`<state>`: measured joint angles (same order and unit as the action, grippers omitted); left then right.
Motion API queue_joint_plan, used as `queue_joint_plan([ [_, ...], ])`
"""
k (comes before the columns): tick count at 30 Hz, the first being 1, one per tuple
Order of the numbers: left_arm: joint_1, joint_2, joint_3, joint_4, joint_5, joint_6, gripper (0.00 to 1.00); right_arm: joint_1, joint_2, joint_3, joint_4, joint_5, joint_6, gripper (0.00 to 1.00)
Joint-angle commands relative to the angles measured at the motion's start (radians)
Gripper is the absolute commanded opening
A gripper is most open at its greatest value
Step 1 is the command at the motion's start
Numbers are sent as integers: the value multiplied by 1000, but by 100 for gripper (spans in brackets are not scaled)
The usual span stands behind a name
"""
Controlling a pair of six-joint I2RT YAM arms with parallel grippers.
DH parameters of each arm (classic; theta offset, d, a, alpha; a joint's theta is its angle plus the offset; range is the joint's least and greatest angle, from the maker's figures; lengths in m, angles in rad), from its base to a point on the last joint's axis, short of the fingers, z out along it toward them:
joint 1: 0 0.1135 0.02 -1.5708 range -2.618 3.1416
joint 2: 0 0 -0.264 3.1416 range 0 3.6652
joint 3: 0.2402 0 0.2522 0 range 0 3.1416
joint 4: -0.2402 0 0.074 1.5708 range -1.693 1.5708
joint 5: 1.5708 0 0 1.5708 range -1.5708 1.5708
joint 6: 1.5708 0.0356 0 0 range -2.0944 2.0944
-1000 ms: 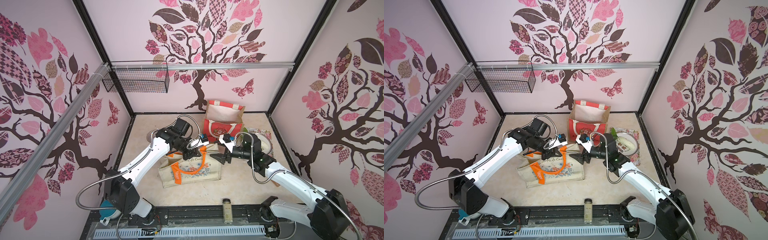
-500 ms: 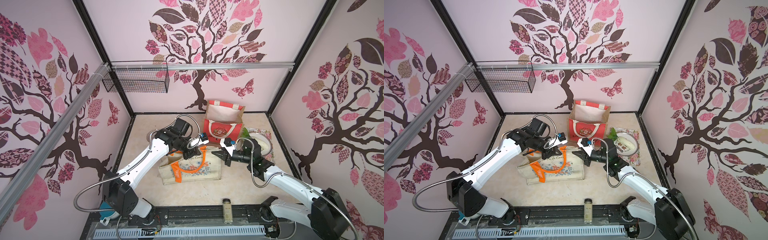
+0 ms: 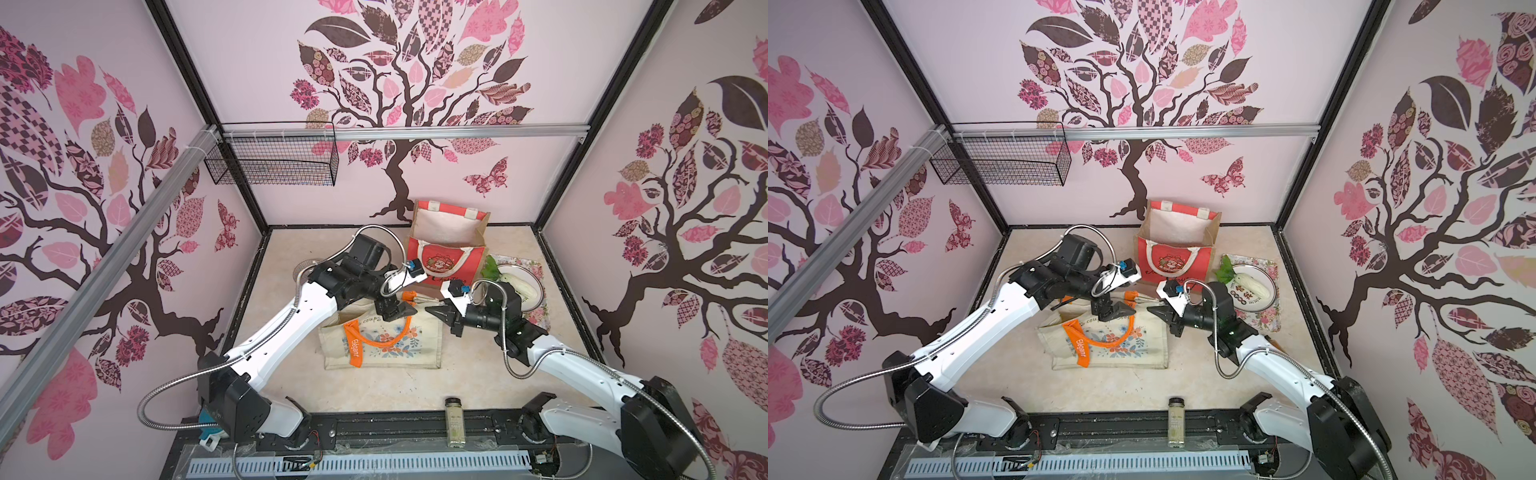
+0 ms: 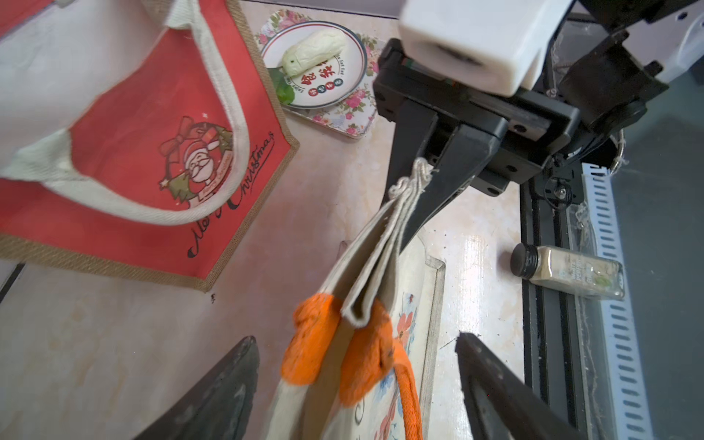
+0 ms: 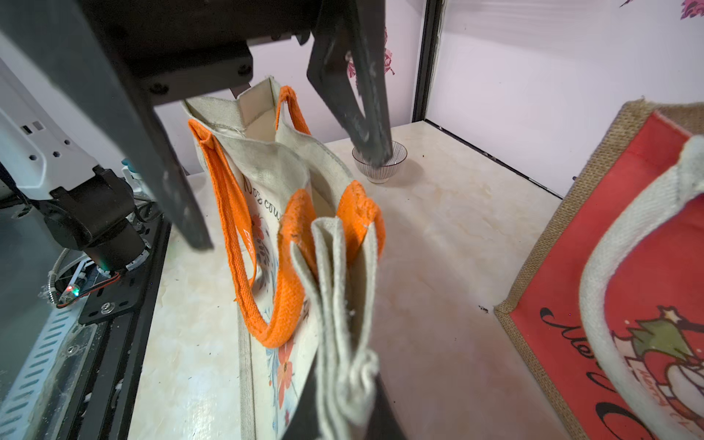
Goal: Put away the canvas bag
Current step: Press the canvas bag at the center of the board.
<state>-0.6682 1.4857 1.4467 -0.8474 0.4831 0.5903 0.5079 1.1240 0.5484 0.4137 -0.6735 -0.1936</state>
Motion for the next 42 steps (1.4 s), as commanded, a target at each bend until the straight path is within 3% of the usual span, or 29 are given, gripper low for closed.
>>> queue_joint_plan([
  [1,-19,89,79,-46,-41,56,83,-2,-29,-10,52,-14,17,0],
  [6,-22,133,97,-31,1,78,77,-2,-54,-37,104,-28,45,0],
  [8,-24,156,116,-60,32,76,63,-1,-62,-46,128,-23,58,0],
  [12,-26,180,121,-69,39,56,21,-1,-64,-42,131,-18,66,2],
  [15,-27,164,121,-58,46,39,4,-1,-59,-46,129,-7,66,8],
  [17,-28,146,128,-54,46,26,0,-1,-58,-51,136,-1,67,21],
  [22,-23,95,141,-40,63,-17,0,-2,-42,-70,191,6,91,67],
  [24,-13,84,141,-34,77,-38,0,-2,-33,-80,216,12,106,79],
  [27,5,59,133,-31,80,-56,0,-2,-26,-111,267,23,130,85],
  [33,46,5,95,25,115,-135,0,0,0,-173,382,66,174,81],
  [38,46,-25,75,57,126,-162,0,-2,36,-170,419,44,246,65],
  [39,47,-26,71,58,112,-161,0,0,41,-174,437,50,268,59],
  [41,45,-29,58,68,75,-172,0,0,55,-164,414,40,272,19],
  [42,46,-30,49,73,63,-173,0,0,63,-153,385,39,266,14],
])
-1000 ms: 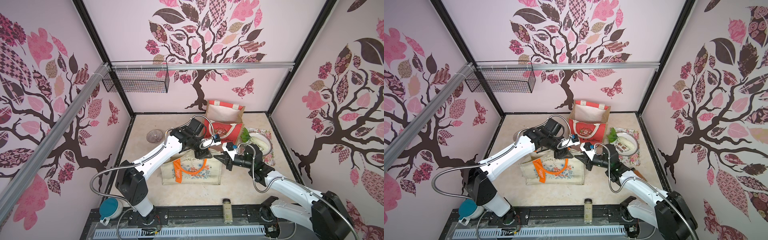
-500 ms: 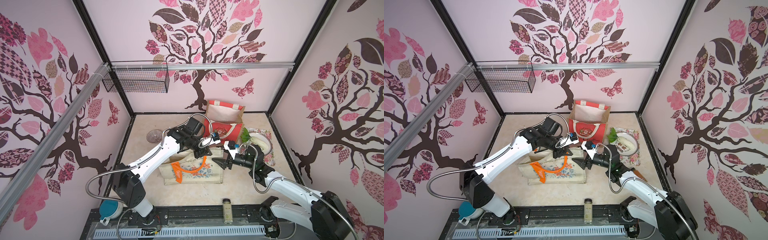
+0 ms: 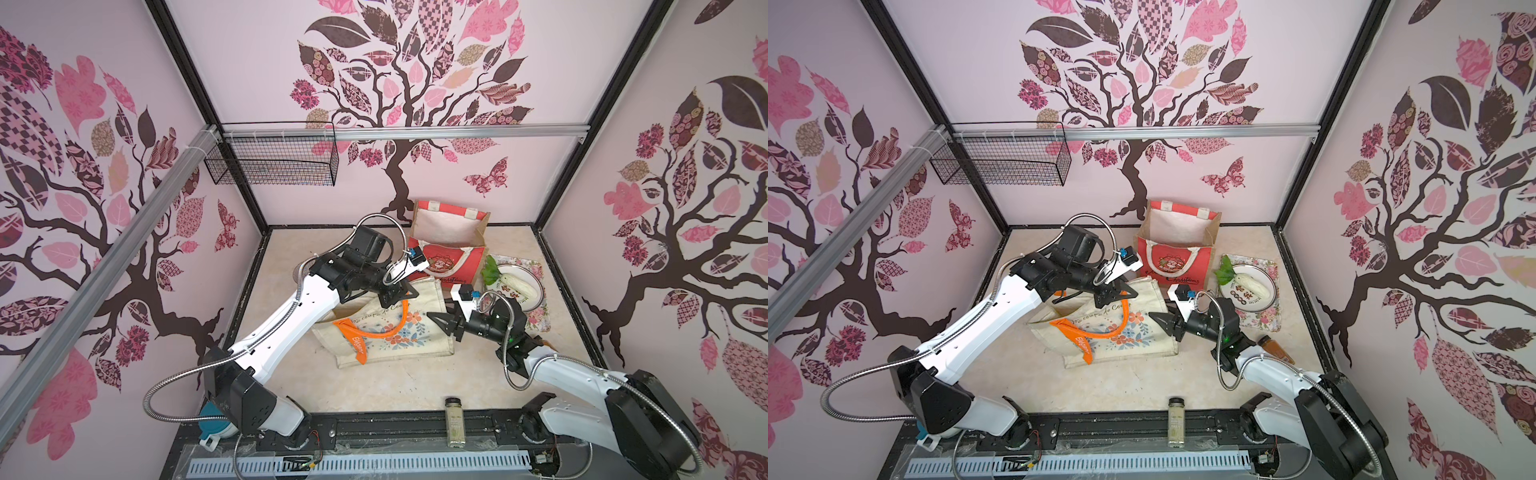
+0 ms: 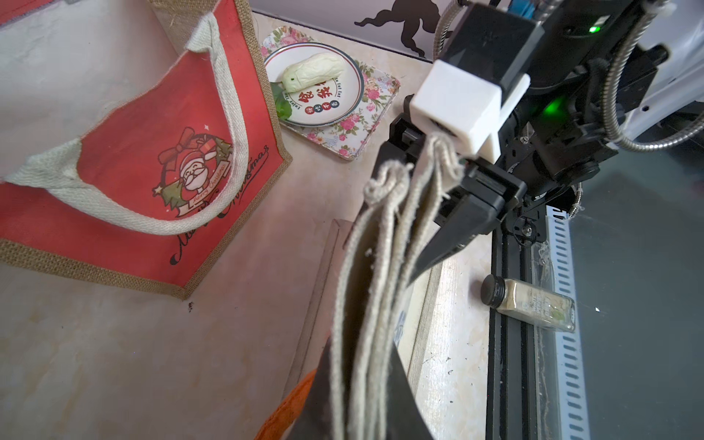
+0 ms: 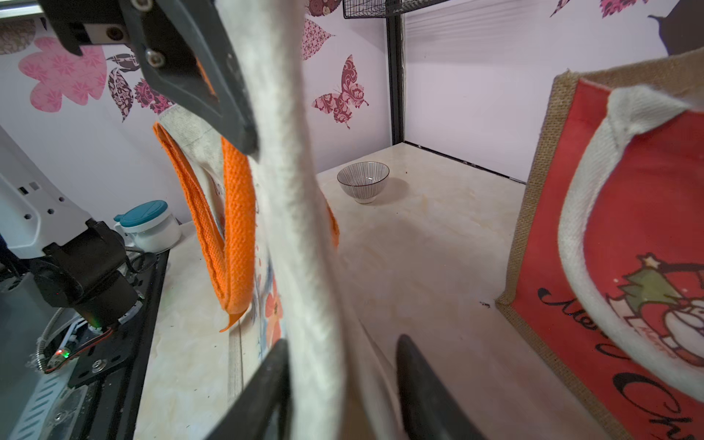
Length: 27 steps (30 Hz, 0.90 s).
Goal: Put away the canvas bag
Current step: Press the canvas bag at the center of the board.
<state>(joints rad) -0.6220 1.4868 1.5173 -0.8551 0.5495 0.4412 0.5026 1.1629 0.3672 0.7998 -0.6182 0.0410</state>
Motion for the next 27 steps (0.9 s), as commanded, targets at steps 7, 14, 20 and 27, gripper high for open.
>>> queue_joint_plan([
  [7,0,-50,-60,132,-54,-102,0,5,27,51,-98,16,34,57],
  [14,9,-65,-77,152,13,-128,0,5,-30,-35,2,29,52,100],
  [20,6,-77,-102,166,21,-133,0,5,11,20,-60,16,64,98],
  [27,-35,-65,-114,148,-14,-128,0,5,11,67,-114,39,71,96],
])
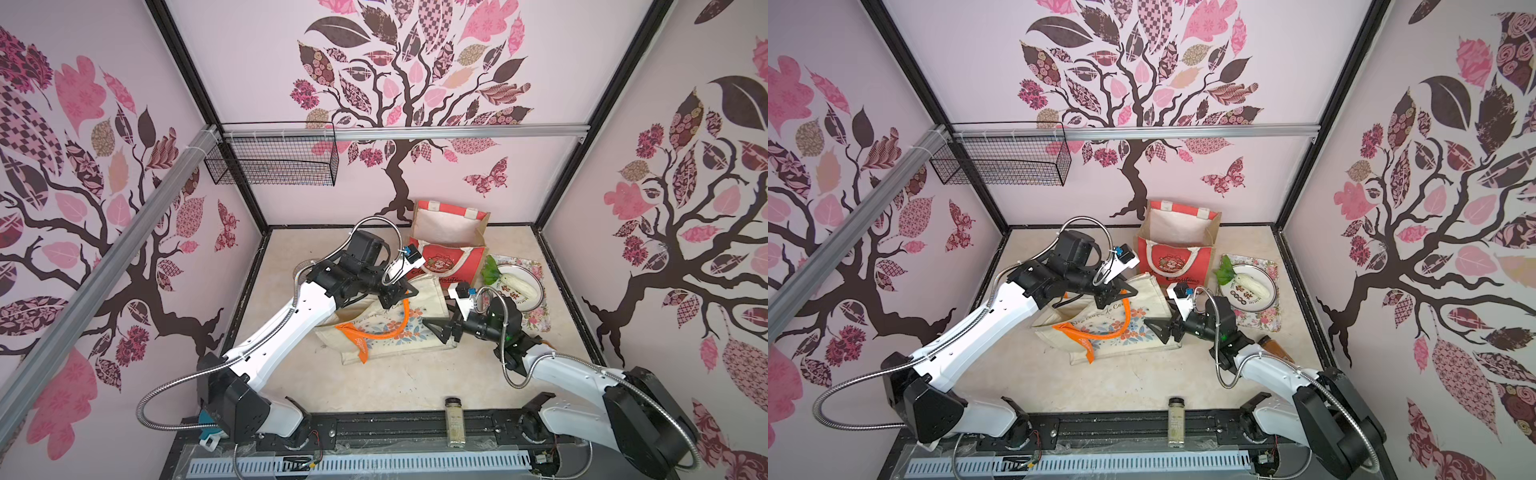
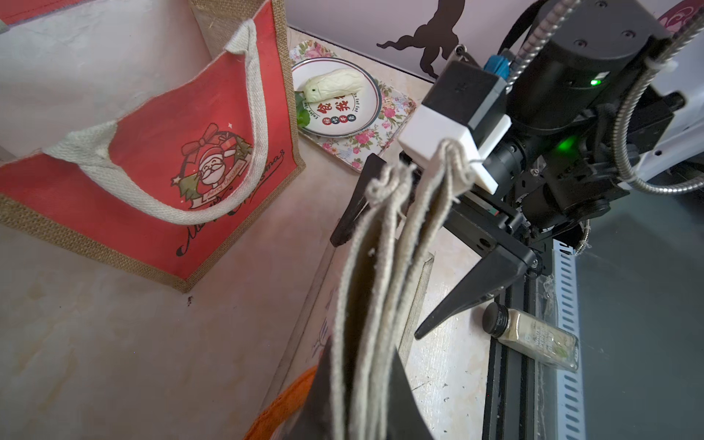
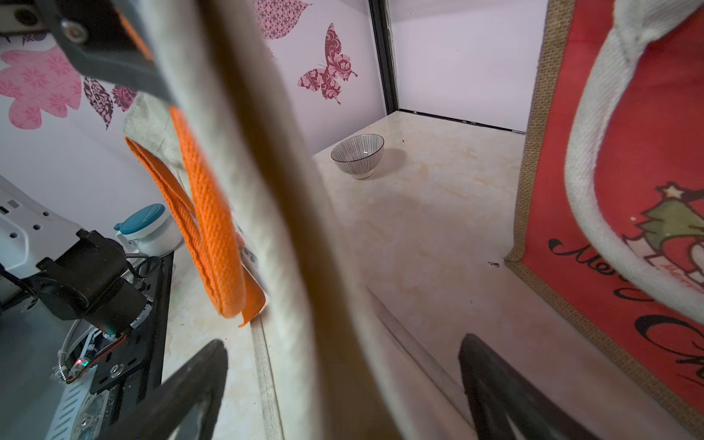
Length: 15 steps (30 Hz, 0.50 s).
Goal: Put away the canvas bag
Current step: Press the canvas bag at the center of the board.
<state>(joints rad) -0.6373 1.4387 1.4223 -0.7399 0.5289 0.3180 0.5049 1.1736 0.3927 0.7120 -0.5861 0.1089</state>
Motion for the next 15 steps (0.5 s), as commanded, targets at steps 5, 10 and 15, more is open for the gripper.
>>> queue_joint_plan([
  [5,-23,-8,-19,22,-4,-9,0,3,-18,49,-44,15,23,96],
  [10,-33,9,-15,6,-16,-4,0,3,-35,54,-36,58,75,91],
  [15,-36,-12,-27,22,-26,-7,0,3,-25,37,-40,69,61,16],
])
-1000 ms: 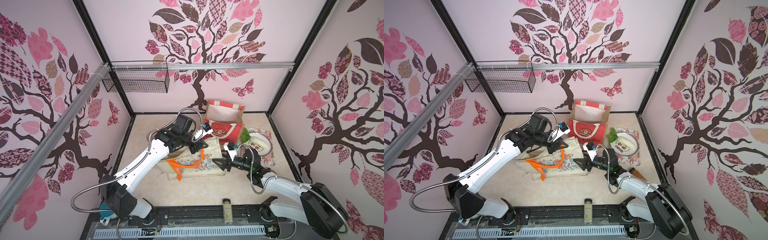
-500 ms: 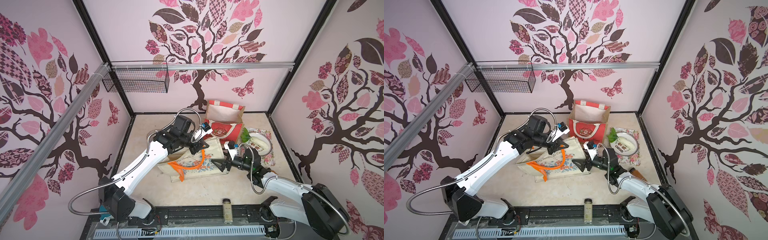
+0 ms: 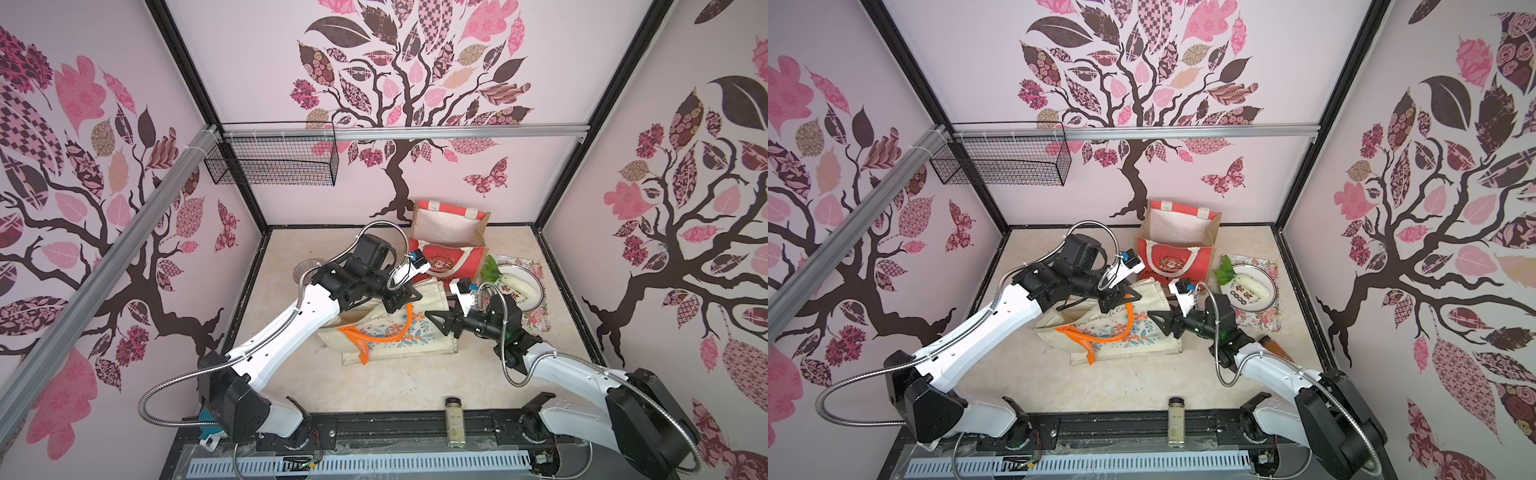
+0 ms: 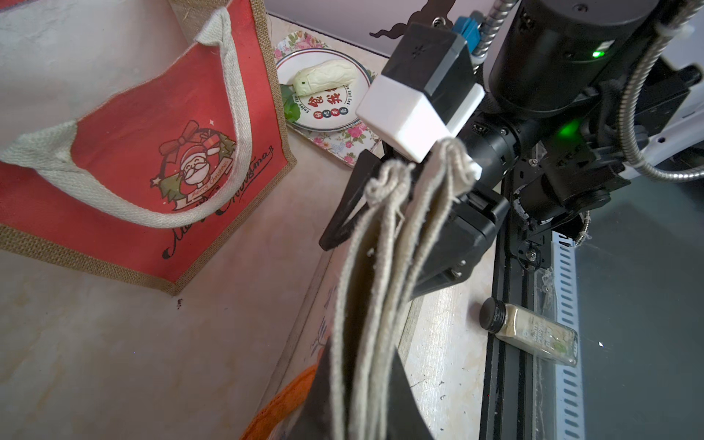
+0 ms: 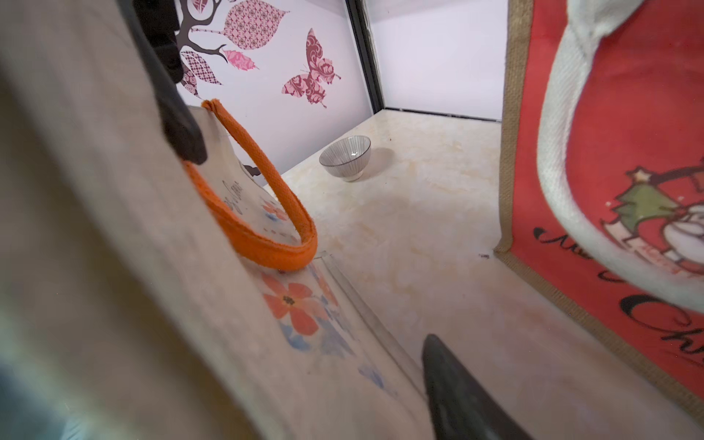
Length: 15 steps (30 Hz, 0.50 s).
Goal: Put away the canvas bag
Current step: Press the canvas bag at the center of the board.
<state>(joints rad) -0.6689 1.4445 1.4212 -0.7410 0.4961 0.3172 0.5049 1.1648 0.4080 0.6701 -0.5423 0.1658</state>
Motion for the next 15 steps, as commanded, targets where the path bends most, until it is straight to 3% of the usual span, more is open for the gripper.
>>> queue_joint_plan([
  [1,-3,-22,-32,30,9,-7,0,3,-19,10,7,35,5,3],
  [4,-3,-22,-34,33,9,-9,0,3,-27,-22,43,35,5,4],
  [5,-3,-22,-33,32,9,-8,0,3,-29,-26,45,30,2,13],
  [7,-3,-25,-34,33,9,-8,0,3,-29,-28,33,2,-22,61],
  [8,-3,-27,-34,34,9,-8,0,3,-29,-26,23,-2,-29,72],
  [9,-3,-31,-36,35,9,-8,0,3,-27,-25,11,1,-36,75],
  [15,-2,-56,-44,53,-20,-17,0,4,-6,-42,4,11,-45,66],
])
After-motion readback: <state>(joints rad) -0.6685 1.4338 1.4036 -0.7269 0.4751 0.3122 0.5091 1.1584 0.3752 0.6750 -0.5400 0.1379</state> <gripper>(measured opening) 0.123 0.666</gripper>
